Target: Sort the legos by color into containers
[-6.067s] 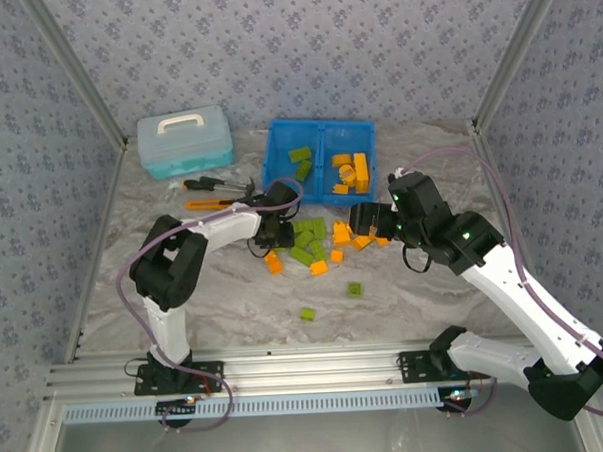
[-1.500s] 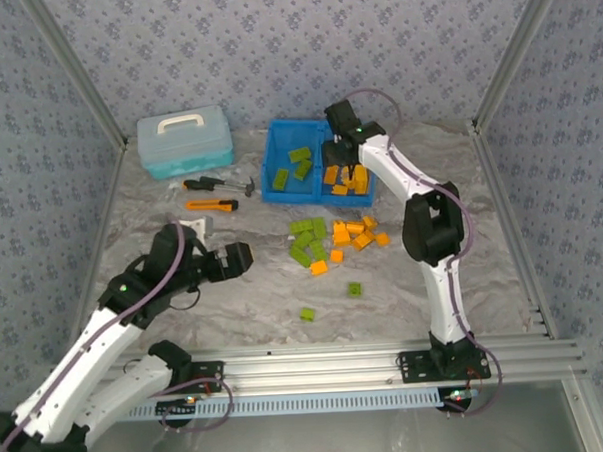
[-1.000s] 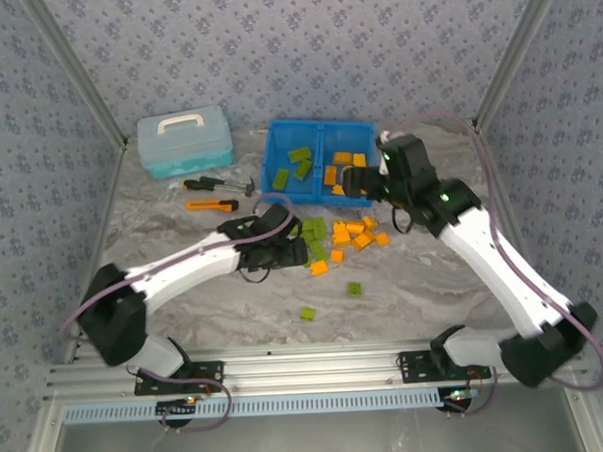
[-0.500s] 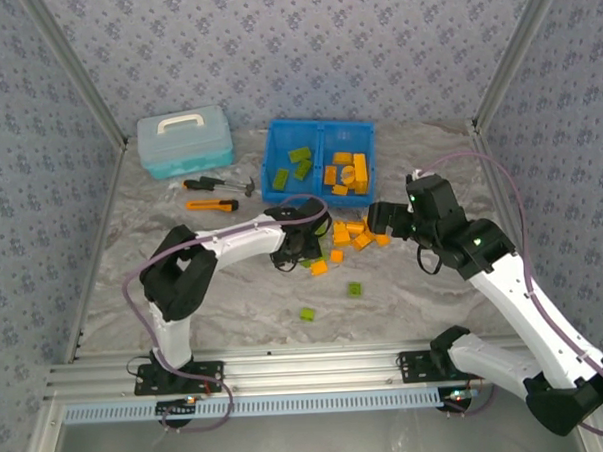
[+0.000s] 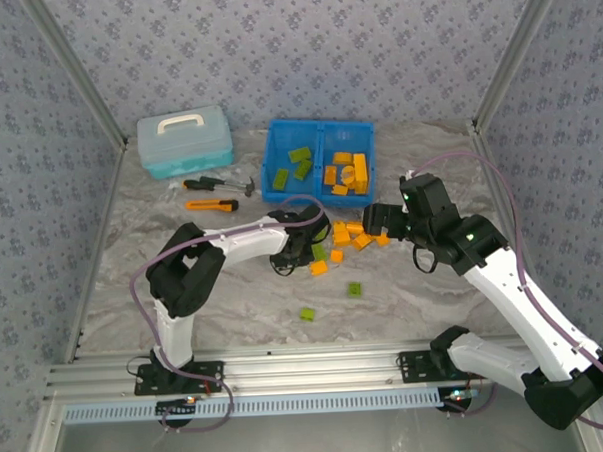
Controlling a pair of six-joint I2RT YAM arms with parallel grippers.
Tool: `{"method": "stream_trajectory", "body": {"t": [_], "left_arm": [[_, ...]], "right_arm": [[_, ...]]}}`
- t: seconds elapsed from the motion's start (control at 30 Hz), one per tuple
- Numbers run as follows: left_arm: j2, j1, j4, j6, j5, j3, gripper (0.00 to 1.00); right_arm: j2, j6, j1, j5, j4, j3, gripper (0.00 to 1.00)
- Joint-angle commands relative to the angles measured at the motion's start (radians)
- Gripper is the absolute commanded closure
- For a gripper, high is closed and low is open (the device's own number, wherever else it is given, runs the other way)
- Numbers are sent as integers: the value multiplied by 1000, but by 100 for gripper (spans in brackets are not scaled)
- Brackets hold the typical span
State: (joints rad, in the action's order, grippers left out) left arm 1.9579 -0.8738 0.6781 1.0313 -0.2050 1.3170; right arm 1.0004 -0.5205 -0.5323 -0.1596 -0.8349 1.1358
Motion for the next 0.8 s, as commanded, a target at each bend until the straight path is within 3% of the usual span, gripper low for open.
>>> {"method": "stream_trajectory", "body": {"t": [0.0, 0.23, 0.4, 0.57, 0.77], "left_arm": [[-40, -9, 91, -4, -48, -7, 73], [-159, -7, 180, -92, -149, 97, 84], [-169, 34, 185, -274, -213, 312, 85], [14, 137, 210, -492, -257, 663, 85], [345, 253, 269, -588, -182, 1103, 86]], "right_arm": [[-3, -26, -9, 7, -2, 22, 0], [-11, -37, -18, 4, -12, 23, 0], [-24, -45, -24, 3, -13, 30, 0], [-42, -59, -26, -4, -36, 30, 0], [-92, -91, -36, 5, -67, 34, 0]]}}
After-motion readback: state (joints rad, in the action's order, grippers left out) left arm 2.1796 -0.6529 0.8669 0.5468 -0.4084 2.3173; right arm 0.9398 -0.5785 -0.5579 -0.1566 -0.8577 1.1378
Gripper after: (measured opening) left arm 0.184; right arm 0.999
